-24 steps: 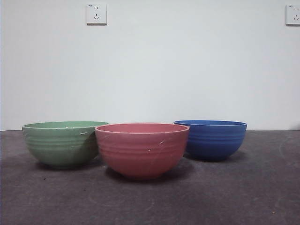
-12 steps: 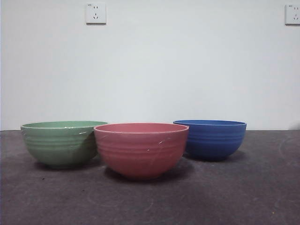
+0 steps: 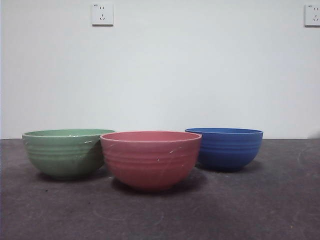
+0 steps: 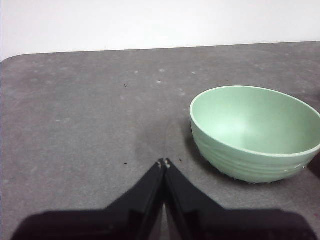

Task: Pick up the green bowl on the top,put the green bowl on the left,pick up the red bowl in the middle,put the red bowl on the right

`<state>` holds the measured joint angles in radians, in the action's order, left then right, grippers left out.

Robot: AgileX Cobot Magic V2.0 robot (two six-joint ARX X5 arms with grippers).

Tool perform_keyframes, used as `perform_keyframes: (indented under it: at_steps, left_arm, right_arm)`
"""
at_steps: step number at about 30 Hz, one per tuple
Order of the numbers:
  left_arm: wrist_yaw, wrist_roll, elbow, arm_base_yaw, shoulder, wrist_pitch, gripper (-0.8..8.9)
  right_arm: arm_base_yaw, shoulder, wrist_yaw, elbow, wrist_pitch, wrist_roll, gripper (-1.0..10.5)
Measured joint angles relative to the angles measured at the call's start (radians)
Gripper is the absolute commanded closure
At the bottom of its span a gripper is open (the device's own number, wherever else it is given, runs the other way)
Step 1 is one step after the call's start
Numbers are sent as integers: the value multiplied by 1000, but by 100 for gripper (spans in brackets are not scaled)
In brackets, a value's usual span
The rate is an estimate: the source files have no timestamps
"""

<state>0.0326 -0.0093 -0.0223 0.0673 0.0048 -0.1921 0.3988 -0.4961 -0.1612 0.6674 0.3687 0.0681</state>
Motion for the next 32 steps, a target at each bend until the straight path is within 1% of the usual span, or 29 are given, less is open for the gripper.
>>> perform_keyframes:
  at_steps: [21, 23, 25, 26, 28, 32]
  left_arm:
    - [0, -3, 0, 0, 0, 0, 817]
    - [0, -3, 0, 0, 0, 0, 817]
    - [-1, -3, 0, 0, 0, 0, 817]
    - [-1, -3, 0, 0, 0, 0, 817]
    - [-1, -3, 0, 0, 0, 0, 817]
    - [-1, -3, 0, 0, 0, 0, 817]
  right_arm:
    - [0, 0, 0, 0, 91, -1, 942]
    - [-5, 20, 0, 0, 124, -24, 942]
    - [-32, 68, 6, -10, 171, -51, 942]
    - [-56, 104, 17, -24, 176, -59, 942]
    - [-112, 184, 64, -66, 155, -68, 942]
    - [-244, 328, 228, -232, 27, -76, 942]
